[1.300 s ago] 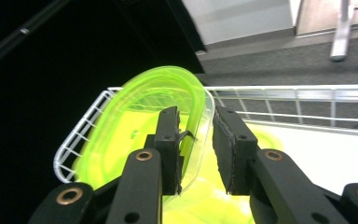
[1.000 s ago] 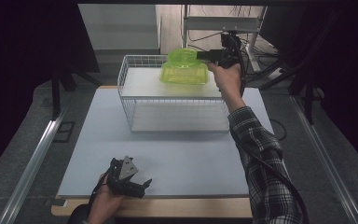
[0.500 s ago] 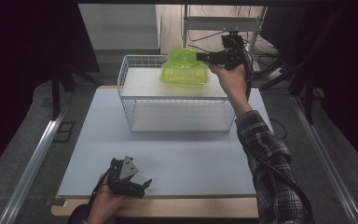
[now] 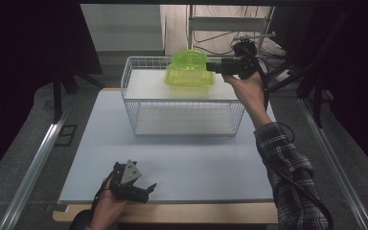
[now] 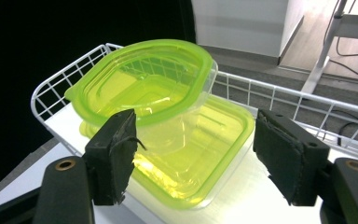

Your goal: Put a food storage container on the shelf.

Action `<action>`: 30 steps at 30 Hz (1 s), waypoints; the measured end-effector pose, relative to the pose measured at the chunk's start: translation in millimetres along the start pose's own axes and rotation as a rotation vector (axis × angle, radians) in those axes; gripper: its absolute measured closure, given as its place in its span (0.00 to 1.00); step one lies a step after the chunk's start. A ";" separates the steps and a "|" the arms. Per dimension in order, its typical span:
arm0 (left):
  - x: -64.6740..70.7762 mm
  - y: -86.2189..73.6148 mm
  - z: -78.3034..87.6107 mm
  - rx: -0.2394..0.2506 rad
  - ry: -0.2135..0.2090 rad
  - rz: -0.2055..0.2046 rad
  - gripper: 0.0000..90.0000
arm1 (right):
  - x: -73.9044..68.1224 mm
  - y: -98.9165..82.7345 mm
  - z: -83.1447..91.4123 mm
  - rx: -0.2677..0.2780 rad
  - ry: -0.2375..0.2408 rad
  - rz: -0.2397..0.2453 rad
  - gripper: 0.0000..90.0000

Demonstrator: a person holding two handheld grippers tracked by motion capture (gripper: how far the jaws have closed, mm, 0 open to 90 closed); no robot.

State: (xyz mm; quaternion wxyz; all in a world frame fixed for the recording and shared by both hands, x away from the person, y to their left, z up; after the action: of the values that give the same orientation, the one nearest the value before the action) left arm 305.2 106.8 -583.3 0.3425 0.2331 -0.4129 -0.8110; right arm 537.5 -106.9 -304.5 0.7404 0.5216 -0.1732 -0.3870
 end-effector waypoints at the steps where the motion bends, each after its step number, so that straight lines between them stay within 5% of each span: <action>1: 0.0 0.0 0.2 -0.001 -0.002 -0.001 0.00 | 0.1 -1.3 1.0 -0.001 0.005 0.000 0.33; 30: 0.7 -0.2 -1.0 0.002 -0.008 0.018 0.00 | -12.3 -51.3 3.9 -0.040 0.093 0.036 0.20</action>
State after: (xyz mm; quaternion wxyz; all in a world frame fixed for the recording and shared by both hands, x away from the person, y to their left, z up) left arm 305.3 105.9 -584.0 0.3480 0.2263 -0.4173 -0.8084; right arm 507.0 -108.2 -347.6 0.7649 0.5207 -0.1404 -0.3524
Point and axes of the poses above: each handheld gripper's, and its own axes: z roughly backward along the jaws, y roughly out of its top, x roughly to its right, the point moved 10 cm from there along -z, roughly forward along the jaws, and after that the axes turned 5 degrees about x, right-handed, at the moved point
